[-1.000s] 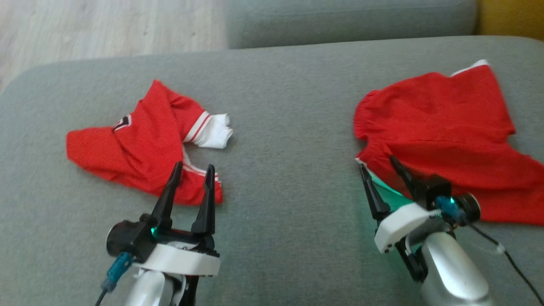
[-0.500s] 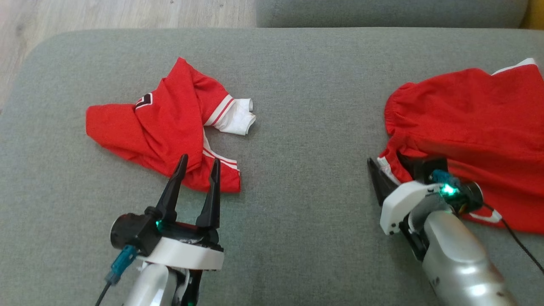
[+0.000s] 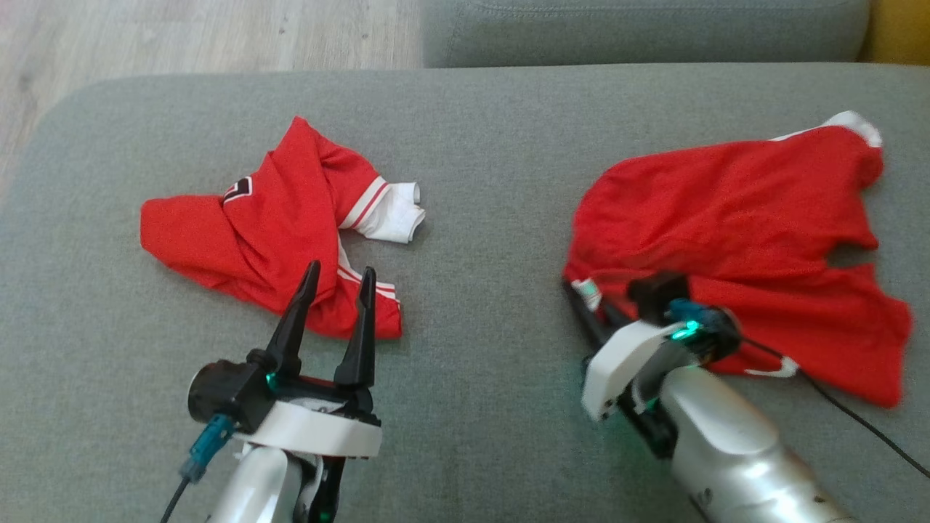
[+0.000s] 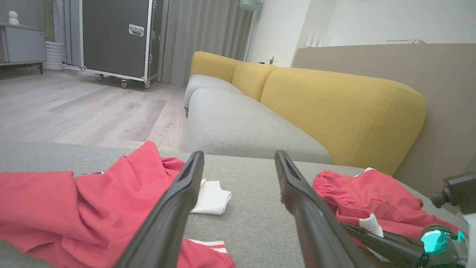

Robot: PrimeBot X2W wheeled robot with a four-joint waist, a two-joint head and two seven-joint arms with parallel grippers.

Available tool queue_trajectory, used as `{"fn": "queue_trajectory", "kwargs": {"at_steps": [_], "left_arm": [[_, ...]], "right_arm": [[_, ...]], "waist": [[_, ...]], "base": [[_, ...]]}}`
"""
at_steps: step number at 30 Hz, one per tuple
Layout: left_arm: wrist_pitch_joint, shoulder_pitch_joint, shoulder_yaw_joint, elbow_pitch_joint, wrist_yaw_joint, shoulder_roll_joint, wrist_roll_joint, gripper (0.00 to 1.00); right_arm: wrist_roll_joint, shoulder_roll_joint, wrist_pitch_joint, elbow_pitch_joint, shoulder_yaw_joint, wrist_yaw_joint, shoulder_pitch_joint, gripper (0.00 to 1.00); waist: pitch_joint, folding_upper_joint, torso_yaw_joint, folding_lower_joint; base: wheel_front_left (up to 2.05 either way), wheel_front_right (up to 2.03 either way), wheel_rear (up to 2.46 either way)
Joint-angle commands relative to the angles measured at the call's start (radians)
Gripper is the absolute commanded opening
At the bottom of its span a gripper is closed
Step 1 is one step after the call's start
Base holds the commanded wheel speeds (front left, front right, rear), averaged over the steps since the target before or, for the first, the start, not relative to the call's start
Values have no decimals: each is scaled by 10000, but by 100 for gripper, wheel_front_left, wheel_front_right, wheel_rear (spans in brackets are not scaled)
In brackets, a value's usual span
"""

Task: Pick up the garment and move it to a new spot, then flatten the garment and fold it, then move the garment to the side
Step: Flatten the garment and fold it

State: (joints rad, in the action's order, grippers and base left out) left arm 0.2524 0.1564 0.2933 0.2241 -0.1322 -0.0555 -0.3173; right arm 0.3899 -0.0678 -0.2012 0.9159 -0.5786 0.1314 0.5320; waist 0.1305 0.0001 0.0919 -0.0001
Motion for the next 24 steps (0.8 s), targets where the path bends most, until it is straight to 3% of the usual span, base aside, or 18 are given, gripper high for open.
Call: {"fn": "queue_trajectory", "kwargs": {"at_steps": [1,10,11,12,13,18,24], "left_arm": [[93,268,-324,-246,15,-47,-52,100],[94,22,-528,-264,15,-27,-23,100],[94,-12,-556,-277,15,-24,-17,100],[94,-12,-556,-277,15,-24,-17,100],[94,-48,-586,-293,15,-20,-11,100],[94,-162,-678,-394,15,0,11,100],[94,-234,-825,-527,15,18,21,100]], "right_arm": [[430,174,58,-452,-777,-7,86,0],[2322,-38,542,-1578,-3589,-7,-45,0],[2441,-107,506,-1641,-3751,-7,-3,28],[2441,-107,506,-1641,-3751,-7,-3,28],[2539,-166,470,-1638,-3837,-7,41,100],[2913,-426,106,-1695,-3739,-7,332,100],[3010,-1157,-227,-1897,-2614,-7,436,100]], "waist": [[-106,-1,-28,1],[-433,-1,-169,1],[-458,-1,-208,1],[-458,-1,-208,1],[-491,-1,-258,1],[-641,-1,-540,1],[-838,-1,-991,1]], "base": [[0,0,0],[0,0,0],[0,0,0],[0,0,0],[0,0,0],[0,0,0],[0,0,0]]}}
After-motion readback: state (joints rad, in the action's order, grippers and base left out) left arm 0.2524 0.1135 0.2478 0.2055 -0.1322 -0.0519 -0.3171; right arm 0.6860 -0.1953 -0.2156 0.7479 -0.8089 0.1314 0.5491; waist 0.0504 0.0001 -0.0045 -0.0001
